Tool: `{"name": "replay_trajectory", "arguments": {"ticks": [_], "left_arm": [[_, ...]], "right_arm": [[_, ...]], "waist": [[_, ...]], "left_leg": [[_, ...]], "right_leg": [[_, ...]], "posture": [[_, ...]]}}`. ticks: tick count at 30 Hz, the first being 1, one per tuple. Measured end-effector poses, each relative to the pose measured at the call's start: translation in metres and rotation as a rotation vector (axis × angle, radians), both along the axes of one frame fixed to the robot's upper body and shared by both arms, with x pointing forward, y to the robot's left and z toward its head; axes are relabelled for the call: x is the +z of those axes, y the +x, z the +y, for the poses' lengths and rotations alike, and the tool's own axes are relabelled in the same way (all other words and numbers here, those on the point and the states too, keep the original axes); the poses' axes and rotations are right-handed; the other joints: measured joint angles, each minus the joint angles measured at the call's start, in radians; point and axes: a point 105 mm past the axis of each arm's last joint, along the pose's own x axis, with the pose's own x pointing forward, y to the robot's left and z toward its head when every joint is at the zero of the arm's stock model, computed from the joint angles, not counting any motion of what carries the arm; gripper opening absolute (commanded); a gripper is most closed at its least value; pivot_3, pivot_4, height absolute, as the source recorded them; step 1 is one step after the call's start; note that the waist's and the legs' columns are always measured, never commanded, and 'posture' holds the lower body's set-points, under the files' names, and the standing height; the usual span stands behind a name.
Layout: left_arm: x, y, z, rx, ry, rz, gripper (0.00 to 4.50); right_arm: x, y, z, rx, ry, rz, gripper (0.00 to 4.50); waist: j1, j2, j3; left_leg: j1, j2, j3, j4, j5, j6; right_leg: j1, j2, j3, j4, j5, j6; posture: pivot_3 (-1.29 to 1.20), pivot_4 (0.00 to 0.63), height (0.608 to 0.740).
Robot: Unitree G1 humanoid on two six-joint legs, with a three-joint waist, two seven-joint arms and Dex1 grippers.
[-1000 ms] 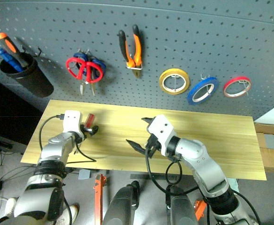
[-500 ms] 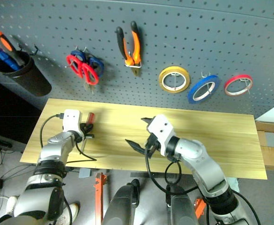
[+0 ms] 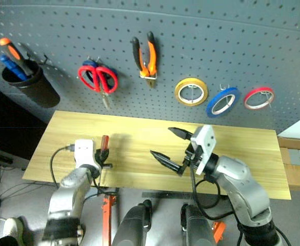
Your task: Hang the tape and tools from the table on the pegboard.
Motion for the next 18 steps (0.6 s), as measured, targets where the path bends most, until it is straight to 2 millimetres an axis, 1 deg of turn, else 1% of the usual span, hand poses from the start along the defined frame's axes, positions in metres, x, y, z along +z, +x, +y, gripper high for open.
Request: {"name": "replay_trajectory", "arguments": {"ticks": [2,3,5,7,8,9,11,12,13,14,16,17,18], "left_arm": [[0.014,-0.007,-0.004,0.042,0.018,-0.063,0.83],[0.026,-0.011,-0.002,0.093,0.049,-0.108,0.83],[0.038,-0.013,0.004,0.172,0.082,-0.154,0.83],[0.049,-0.011,0.012,0.238,0.101,-0.194,0.83],[0.059,-0.007,0.014,0.251,0.106,-0.224,0.83],[0.075,0.004,0.015,0.243,0.120,-0.277,0.83],[0.114,0.019,0.022,0.242,0.163,-0.402,0.83],[0.131,0.025,0.024,0.237,0.183,-0.452,0.83],[0.154,0.035,0.028,0.225,0.211,-0.514,0.83],[0.168,0.039,0.032,0.227,0.228,-0.553,0.83],[0.200,0.055,0.038,0.204,0.288,-0.639,0.83],[0.216,0.061,0.044,0.199,0.327,-0.675,0.83],[0.233,0.067,0.049,0.196,0.366,-0.712,0.83]], "right_arm": [[0.002,-0.002,0.000,0.012,0.025,-0.009,4.50],[0.005,-0.005,0.002,0.033,0.045,-0.023,4.50],[0.008,-0.007,0.006,0.068,0.082,-0.029,4.50],[0.012,-0.006,0.010,0.084,0.114,-0.035,4.50],[0.015,-0.004,0.012,0.089,0.124,-0.045,4.50],[0.019,-0.004,0.014,0.094,0.138,-0.062,4.50],[0.025,-0.003,0.020,0.109,0.160,-0.080,4.50],[0.026,-0.002,0.021,0.109,0.165,-0.084,4.50],[0.026,-0.001,0.022,0.110,0.167,-0.081,4.50],[0.025,0.000,0.024,0.114,0.166,-0.077,4.50],[0.027,0.004,0.025,0.111,0.170,-0.090,4.50],[0.027,0.005,0.026,0.108,0.169,-0.095,4.50],[0.027,0.007,0.027,0.103,0.168,-0.101,4.50]], "waist": [[0.001,0.001,-0.031],[0.002,0.000,-0.046],[0.003,0.000,-0.071],[0.003,0.000,-0.096],[0.003,-0.001,-0.104],[0.004,-0.003,-0.111],[0.010,-0.009,-0.126],[0.013,-0.011,-0.133],[0.019,-0.011,-0.143],[0.023,-0.011,-0.149],[0.027,-0.012,-0.159],[0.027,-0.014,-0.161],[0.028,-0.015,-0.162]], "left_leg": [[-0.001,0.000,-0.003,0.000,0.001,-0.001],[0.000,0.000,-0.003,0.000,0.000,0.001],[0.003,0.000,-0.004,0.000,-0.001,0.002],[0.007,0.000,-0.004,0.000,-0.001,0.002],[0.007,0.001,-0.004,0.000,0.000,0.004],[0.007,0.001,-0.004,0.001,0.001,0.004],[0.006,0.001,-0.003,0.001,0.003,0.004],[0.007,0.001,-0.003,0.001,0.004,0.004],[0.007,0.001,-0.002,0.001,0.004,0.004],[0.007,0.001,-0.002,0.001,0.004,0.005],[0.008,0.000,-0.001,0.001,0.004,0.005],[0.007,0.000,-0.001,0.001,0.004,0.005],[0.007,0.000,0.000,0.001,0.004,0.005]], "right_leg": [[0.000,0.001,-0.004,0.000,-0.001,0.003],[0.002,0.001,-0.004,0.000,-0.002,0.004],[0.005,0.002,-0.005,-0.001,-0.002,0.004],[0.008,0.003,-0.005,0.000,-0.003,0.004],[0.008,0.003,-0.005,0.000,-0.002,0.003],[0.008,0.003,-0.006,0.000,-0.001,0.001],[0.008,0.004,-0.007,0.001,0.000,-0.001],[0.009,0.004,-0.007,0.001,0.001,-0.001],[0.009,0.004,-0.007,0.001,0.001,-0.001],[0.009,0.004,-0.007,0.000,0.001,-0.001],[0.009,0.003,-0.006,0.001,0.001,-0.002],[0.008,0.004,-0.006,0.002,0.003,-0.006],[0.008,0.004,-0.007,0.002,0.003,-0.006]], "posture": [[0.12,0.097,0.740],[0.12,0.089,0.740],[0.12,0.068,0.740],[0.12,0.057,0.740],[0.12,0.046,0.740],[0.12,0.046,0.740],[0.13,0.036,0.740],[0.13,0.036,0.740],[0.13,0.032,0.740],[0.13,0.026,0.740],[0.13,0.015,0.740],[0.13,0.018,0.740],[0.12,0.020,0.740]]}}
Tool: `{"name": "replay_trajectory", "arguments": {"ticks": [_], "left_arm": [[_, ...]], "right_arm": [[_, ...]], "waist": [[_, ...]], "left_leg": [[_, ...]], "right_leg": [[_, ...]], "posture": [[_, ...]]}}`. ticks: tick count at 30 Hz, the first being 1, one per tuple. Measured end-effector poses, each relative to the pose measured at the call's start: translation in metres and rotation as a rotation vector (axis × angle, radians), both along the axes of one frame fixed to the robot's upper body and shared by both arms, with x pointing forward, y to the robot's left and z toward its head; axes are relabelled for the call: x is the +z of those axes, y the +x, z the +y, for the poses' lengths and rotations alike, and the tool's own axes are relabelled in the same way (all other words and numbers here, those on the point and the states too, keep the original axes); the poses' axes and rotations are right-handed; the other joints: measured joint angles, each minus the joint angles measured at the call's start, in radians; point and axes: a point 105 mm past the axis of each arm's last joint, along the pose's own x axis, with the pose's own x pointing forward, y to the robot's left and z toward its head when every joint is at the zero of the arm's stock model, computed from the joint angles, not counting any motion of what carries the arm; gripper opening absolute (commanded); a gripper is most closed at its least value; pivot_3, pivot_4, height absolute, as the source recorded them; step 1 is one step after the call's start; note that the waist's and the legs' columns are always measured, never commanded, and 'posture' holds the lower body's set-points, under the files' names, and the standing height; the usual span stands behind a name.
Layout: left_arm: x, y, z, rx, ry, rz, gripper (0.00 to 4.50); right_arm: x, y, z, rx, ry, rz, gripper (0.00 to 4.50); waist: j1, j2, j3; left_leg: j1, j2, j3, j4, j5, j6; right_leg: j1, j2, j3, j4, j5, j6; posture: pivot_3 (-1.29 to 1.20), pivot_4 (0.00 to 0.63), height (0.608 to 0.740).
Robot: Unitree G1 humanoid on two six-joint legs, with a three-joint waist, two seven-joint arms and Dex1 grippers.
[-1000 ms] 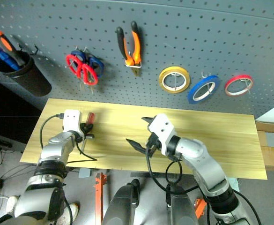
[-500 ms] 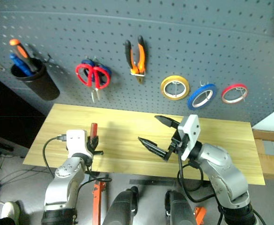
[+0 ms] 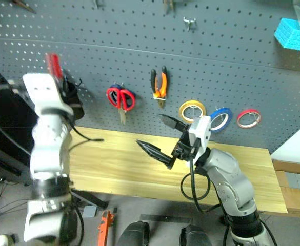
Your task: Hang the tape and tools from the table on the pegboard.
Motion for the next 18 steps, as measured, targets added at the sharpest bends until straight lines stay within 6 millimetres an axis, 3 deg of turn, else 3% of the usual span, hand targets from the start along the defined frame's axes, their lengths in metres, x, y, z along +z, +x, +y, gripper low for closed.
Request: {"name": "replay_trajectory", "arguments": {"ticks": [2,5,12,18], "left_arm": [[0.029,0.002,0.008,0.011,0.050,-0.078,0.83],[0.047,0.008,0.012,0.004,0.072,-0.135,0.83],[0.025,0.031,0.024,0.010,0.034,-0.067,0.83],[0.026,0.038,0.026,0.010,0.003,-0.070,0.83]], "right_arm": [[0.001,0.004,0.001,-0.010,-0.002,-0.007,4.50],[0.002,0.007,0.001,-0.019,0.010,-0.010,4.50],[0.004,0.010,-0.001,-0.049,0.023,-0.004,4.50],[0.004,0.012,-0.002,-0.068,0.027,0.002,4.50]], "waist": [[-0.001,0.001,-0.003],[-0.001,0.003,-0.013],[-0.003,0.002,-0.014],[-0.003,0.002,-0.014]], "left_leg": [[0.000,0.000,0.000,-0.001,0.000,0.000],[0.000,0.000,0.000,-0.001,-0.001,-0.001],[0.000,0.000,0.002,0.001,-0.001,-0.001],[0.000,0.000,0.003,0.002,-0.001,-0.001]], "right_leg": [[0.000,-0.001,0.000,0.001,0.000,0.000],[0.000,-0.001,0.001,0.000,0.000,0.000],[0.000,0.000,0.000,0.004,0.000,0.000],[0.000,0.000,0.000,0.004,0.000,0.000]], "posture": [[0.12,0.019,0.740],[0.11,0.025,0.740],[0.11,0.050,0.740],[0.11,0.092,0.740]]}}
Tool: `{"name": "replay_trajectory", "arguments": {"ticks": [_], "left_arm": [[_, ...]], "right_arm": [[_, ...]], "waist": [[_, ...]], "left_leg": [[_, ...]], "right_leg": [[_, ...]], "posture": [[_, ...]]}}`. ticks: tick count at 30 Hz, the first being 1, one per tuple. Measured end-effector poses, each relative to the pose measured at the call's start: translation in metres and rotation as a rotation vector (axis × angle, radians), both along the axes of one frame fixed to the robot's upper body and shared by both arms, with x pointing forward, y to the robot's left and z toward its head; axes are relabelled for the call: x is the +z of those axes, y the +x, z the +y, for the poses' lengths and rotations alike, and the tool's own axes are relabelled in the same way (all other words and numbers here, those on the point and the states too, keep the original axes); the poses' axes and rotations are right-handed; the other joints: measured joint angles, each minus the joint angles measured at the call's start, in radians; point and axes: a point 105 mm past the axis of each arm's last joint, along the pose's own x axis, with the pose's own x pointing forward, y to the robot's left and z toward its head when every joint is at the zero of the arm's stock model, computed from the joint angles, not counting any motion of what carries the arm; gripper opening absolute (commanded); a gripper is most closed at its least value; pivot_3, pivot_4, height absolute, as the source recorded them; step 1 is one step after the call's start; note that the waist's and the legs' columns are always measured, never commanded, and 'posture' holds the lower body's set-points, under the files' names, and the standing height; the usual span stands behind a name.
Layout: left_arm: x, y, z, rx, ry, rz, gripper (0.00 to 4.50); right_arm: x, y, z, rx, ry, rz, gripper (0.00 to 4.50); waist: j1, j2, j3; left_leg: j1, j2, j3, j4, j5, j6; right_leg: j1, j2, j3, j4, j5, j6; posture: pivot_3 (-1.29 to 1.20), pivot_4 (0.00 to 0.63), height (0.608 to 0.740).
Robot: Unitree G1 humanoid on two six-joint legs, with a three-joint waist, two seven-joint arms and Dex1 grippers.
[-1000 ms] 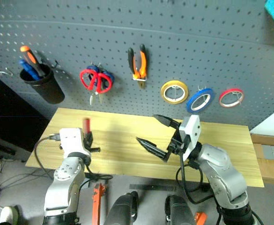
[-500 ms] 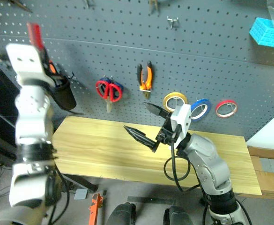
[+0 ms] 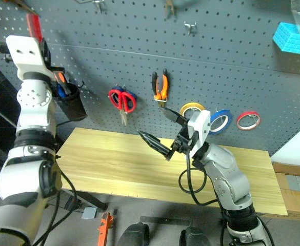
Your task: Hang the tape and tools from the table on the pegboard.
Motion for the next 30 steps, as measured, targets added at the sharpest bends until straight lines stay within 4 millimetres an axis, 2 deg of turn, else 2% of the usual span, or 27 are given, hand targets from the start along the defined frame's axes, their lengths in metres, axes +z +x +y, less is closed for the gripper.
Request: {"name": "replay_trajectory", "arguments": {"ticks": [8,15,21,27,30], "left_arm": [[-0.006,0.008,-0.001,-0.011,-0.022,0.036,0.83],[-0.008,0.010,-0.006,-0.029,-0.015,0.048,0.83],[-0.012,0.010,-0.006,-0.033,-0.002,0.066,0.83],[-0.039,0.004,0.005,-0.019,0.006,0.111,2.89],[-0.042,0.000,0.006,-0.018,0.000,0.107,3.94]], "right_arm": [[0.002,-0.002,-0.001,-0.011,-0.010,0.005,4.50],[0.002,-0.006,-0.002,0.000,-0.013,0.030,4.50],[-0.003,0.000,-0.004,-0.007,-0.023,0.053,4.50],[-0.005,0.006,-0.004,-0.012,-0.027,0.067,4.50],[-0.005,0.007,-0.005,-0.015,-0.027,0.065,4.50]], "waist": [[0.000,0.003,0.009],[0.003,0.007,0.046],[0.007,0.008,0.082],[0.008,0.012,0.099],[0.009,0.012,0.101]], "left_leg": [[0.000,0.000,-0.001,0.000,0.000,0.000],[0.001,0.000,-0.004,0.000,0.000,0.001],[0.000,0.000,-0.006,0.000,0.000,0.001],[0.000,0.000,-0.007,0.000,0.000,0.001],[-0.001,0.000,-0.007,0.000,0.000,0.001]], "right_leg": [[0.000,0.000,0.000,0.000,0.000,0.000],[0.001,0.000,0.001,0.001,0.000,0.000],[0.001,0.000,0.001,0.001,0.000,0.000],[0.000,-0.001,0.001,0.000,0.000,0.000],[0.000,-0.001,0.001,0.000,0.000,0.000]], "posture": [[0.14,0.182,0.740],[0.17,0.237,0.740],[0.20,0.267,0.740],[0.19,0.258,0.740],[0.19,0.251,0.740]]}}
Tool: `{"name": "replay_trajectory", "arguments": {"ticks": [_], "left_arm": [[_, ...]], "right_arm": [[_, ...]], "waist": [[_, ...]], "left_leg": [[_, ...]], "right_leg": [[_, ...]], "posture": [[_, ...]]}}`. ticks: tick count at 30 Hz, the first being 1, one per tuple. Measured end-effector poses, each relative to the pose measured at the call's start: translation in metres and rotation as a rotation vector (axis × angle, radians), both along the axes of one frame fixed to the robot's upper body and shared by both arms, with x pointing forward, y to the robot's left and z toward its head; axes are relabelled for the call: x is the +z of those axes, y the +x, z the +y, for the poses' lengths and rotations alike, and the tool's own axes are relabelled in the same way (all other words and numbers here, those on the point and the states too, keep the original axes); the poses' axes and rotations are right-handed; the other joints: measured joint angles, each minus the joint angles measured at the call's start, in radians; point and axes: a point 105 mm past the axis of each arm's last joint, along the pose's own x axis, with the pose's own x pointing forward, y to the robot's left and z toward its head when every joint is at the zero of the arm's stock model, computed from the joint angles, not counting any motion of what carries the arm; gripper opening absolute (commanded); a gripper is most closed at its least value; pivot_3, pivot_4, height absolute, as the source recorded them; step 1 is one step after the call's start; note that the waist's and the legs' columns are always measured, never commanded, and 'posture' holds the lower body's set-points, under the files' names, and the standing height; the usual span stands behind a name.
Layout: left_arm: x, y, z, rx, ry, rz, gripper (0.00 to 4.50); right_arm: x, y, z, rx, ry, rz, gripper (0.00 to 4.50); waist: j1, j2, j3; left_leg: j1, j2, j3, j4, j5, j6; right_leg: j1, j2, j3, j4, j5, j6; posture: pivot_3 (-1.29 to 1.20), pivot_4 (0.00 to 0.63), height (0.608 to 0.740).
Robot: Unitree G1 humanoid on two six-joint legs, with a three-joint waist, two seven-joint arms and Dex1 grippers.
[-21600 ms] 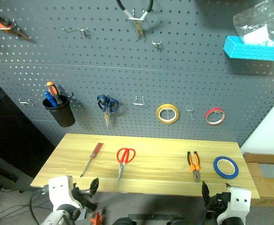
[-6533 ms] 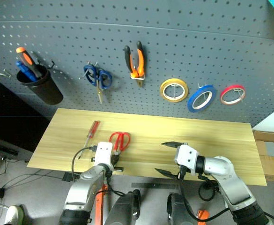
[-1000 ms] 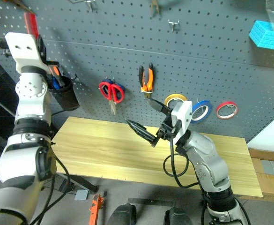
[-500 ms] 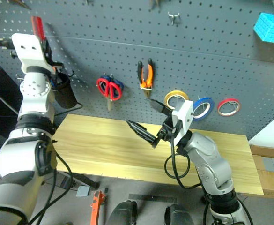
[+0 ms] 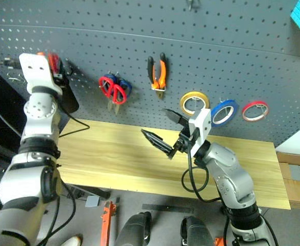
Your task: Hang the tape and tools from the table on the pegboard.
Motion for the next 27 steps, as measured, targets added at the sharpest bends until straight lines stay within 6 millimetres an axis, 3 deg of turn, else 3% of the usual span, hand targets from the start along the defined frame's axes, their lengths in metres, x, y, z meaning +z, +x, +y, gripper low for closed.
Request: {"name": "replay_trajectory", "arguments": {"ticks": [2,7,14,17,20,23,27], "left_arm": [[0.005,-0.002,0.001,0.004,-0.009,-0.017,4.46],[0.005,-0.010,0.007,0.033,-0.063,-0.038,4.46],[-0.027,-0.024,0.002,-0.002,-0.291,0.049,4.46],[-0.018,-0.028,-0.018,-0.096,-0.360,0.059,4.46],[-0.009,-0.034,-0.054,-0.236,-0.386,0.054,4.46],[-0.025,-0.038,-0.087,-0.342,-0.421,0.115,4.46],[-0.070,-0.043,-0.119,-0.407,-0.453,0.292,4.46]], "right_arm": [[0.000,0.000,0.000,0.004,-0.001,-0.003,4.50],[-0.001,0.002,0.000,0.010,-0.011,-0.006,4.50],[0.000,0.004,-0.017,-0.050,-0.069,-0.040,4.50],[0.005,-0.003,-0.021,-0.063,-0.083,-0.077,4.50],[0.005,-0.008,-0.026,-0.100,-0.107,-0.097,4.50],[-0.007,-0.008,-0.034,-0.165,-0.127,-0.075,4.50],[-0.020,-0.007,-0.042,-0.250,-0.155,-0.047,4.50]], "waist": [[0.001,0.000,0.000],[-0.001,0.000,0.000],[-0.002,-0.002,-0.002],[0.003,-0.005,-0.007],[0.007,-0.005,-0.025],[0.004,-0.005,-0.048],[-0.006,-0.005,-0.074]], "left_leg": [[0.000,0.000,0.000,0.000,0.000,0.000],[0.000,0.000,0.000,0.000,0.000,0.000],[0.000,0.000,0.000,0.000,0.000,-0.001],[-0.001,0.000,-0.002,0.001,0.003,-0.005],[0.000,-0.002,0.000,0.001,0.003,-0.005],[0.001,-0.002,0.001,0.000,0.003,-0.005],[0.002,-0.001,0.001,0.001,0.003,-0.005]], "right_leg": [[0.000,0.000,0.000,0.000,0.000,0.000],[0.000,0.000,0.000,0.000,0.000,0.000],[0.000,-0.001,0.000,0.000,0.000,0.000],[0.001,-0.001,-0.001,0.000,0.000,0.000],[0.001,-0.002,0.000,-0.001,0.000,0.000],[0.001,-0.002,0.001,0.000,0.000,0.000],[0.002,0.000,0.001,0.001,0.000,0.000]], "posture": [[0.19,0.241,0.740],[0.18,0.219,0.740],[0.16,0.159,0.740],[0.15,0.122,0.740],[0.13,0.097,0.740],[0.11,0.066,0.740],[0.10,0.042,0.740]]}}
